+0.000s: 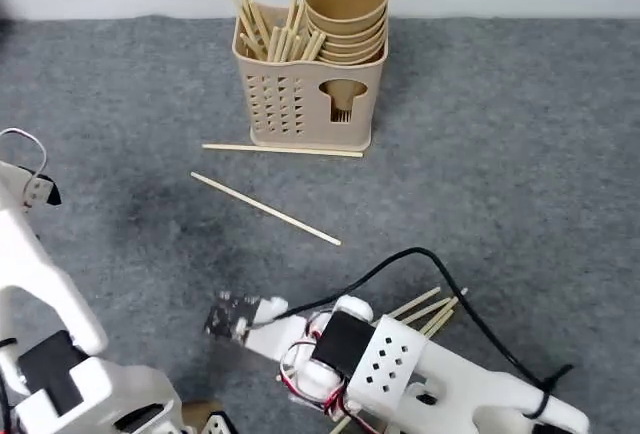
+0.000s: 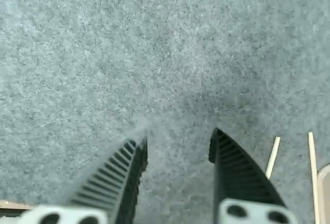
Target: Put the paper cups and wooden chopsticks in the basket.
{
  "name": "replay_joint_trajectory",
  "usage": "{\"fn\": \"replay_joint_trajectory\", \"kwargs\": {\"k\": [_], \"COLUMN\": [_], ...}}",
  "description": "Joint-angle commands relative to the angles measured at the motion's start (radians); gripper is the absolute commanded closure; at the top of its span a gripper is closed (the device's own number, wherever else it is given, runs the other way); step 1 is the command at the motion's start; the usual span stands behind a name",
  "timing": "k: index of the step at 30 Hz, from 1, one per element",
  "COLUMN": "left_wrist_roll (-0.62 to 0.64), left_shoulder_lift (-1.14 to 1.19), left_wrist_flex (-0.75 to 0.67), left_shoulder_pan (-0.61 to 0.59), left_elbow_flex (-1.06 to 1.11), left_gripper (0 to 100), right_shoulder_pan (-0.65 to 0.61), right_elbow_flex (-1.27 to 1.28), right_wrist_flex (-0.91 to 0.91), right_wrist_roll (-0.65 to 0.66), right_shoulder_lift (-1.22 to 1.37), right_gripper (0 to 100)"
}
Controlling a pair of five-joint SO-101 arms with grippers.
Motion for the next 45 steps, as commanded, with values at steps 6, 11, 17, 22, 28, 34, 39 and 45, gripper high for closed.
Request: {"fn": "replay_joint_trajectory", "kwargs": {"k": [6, 11, 17, 22, 28, 34, 39, 45], "left_wrist_roll": [-0.008, -0.109, -0.503, -0.632, -0.632, -0.637, -0.638, -0.611], "left_shoulder_lift": [-0.061, -0.063, -0.114, -0.157, -0.172, -0.173, -0.173, -0.164], "left_wrist_flex": [0.006, 0.021, 0.038, 0.038, 0.038, 0.04, 0.04, 0.018], "left_shoulder_pan": [-0.002, 0.129, 0.371, 0.606, 0.848, 1.049, 1.215, 1.384], "left_elbow_flex": [0.001, -0.004, 0.001, 0.002, 0.019, 0.202, 0.369, 0.498], "left_gripper": [81, 81, 81, 81, 81, 81, 81, 81], "right_shoulder_pan": [0.008, 0.205, 0.596, 0.963, 1.363, 1.679, 1.833, 1.954], "right_elbow_flex": [-0.006, -0.107, -0.269, -0.331, -0.353, -0.348, -0.298, -0.258], "right_wrist_flex": [-0.067, -0.067, -0.315, -0.524, -0.704, -0.829, -0.874, -0.949], "right_wrist_roll": [-0.008, -0.08, -0.195, -0.203, -0.21, -0.336, -0.371, -0.454], "right_shoulder_lift": [0.007, 0.001, 0.001, 0.001, 0.001, 0.013, 0.041, 0.131], "right_gripper": [89.8, 80.7, 76.1, 76.1, 76.1, 76.1, 76.1, 76.1]}}
